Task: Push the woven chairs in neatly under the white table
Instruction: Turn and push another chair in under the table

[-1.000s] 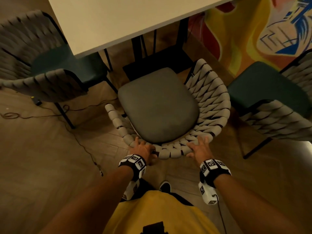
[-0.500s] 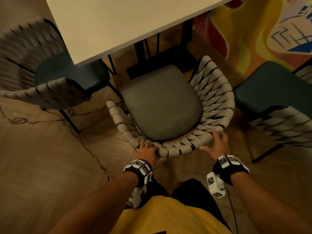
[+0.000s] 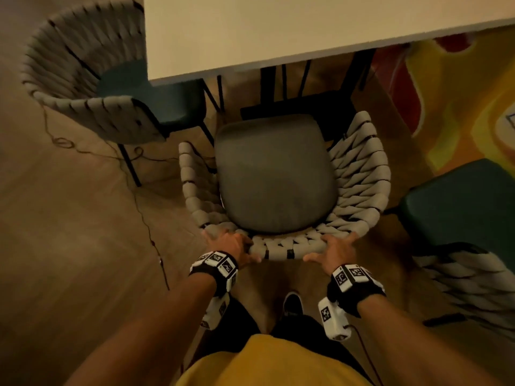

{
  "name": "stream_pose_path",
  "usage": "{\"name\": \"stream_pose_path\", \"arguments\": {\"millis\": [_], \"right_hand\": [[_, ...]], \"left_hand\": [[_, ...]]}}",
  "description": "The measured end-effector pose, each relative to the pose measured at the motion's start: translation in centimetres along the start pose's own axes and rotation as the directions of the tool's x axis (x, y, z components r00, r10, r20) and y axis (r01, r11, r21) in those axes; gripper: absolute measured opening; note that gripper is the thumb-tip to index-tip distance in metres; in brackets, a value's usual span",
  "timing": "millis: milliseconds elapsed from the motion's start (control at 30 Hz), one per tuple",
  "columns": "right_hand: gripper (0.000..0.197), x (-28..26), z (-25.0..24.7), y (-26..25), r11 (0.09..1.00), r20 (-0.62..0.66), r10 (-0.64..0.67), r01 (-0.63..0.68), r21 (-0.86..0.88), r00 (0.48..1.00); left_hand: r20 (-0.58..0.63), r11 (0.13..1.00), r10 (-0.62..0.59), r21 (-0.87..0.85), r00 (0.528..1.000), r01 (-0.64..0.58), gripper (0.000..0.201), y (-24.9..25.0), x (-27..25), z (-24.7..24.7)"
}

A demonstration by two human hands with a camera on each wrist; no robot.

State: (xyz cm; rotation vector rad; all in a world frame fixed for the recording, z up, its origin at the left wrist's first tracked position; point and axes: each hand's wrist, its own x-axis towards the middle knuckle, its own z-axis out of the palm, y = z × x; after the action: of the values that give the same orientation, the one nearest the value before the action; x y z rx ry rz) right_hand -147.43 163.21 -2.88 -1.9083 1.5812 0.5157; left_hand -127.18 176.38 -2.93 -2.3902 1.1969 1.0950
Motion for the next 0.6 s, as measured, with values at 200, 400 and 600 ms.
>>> {"name": "stream_pose_path", "arguments": {"millis": [200,400,600], "right_hand": [[0.062,2.5,-2.4,1.0,0.992,0.015,-0.097,0.098,-0.081,0.995],[0.055,3.3,-3.0,1.6,0.988,0.024,-0.146,0.147,-0.043,0.989],[0.048,4.5,-4.3,1.6,0.983,0.019,-0.169,0.17,-0.063,0.985]], "left_hand": [[-0.037,0.999,0.024,-0.035,0.999,-0.025,0.061,2.9,-0.6,0.3],[-0.05,1.0,0.006,-0.013,0.999,-0.006,0.048,5.8,-0.6,1.3],[-0.038,1.0,0.001,-0.03,0.999,-0.002,0.044,6.5,0.3,0.5]]}}
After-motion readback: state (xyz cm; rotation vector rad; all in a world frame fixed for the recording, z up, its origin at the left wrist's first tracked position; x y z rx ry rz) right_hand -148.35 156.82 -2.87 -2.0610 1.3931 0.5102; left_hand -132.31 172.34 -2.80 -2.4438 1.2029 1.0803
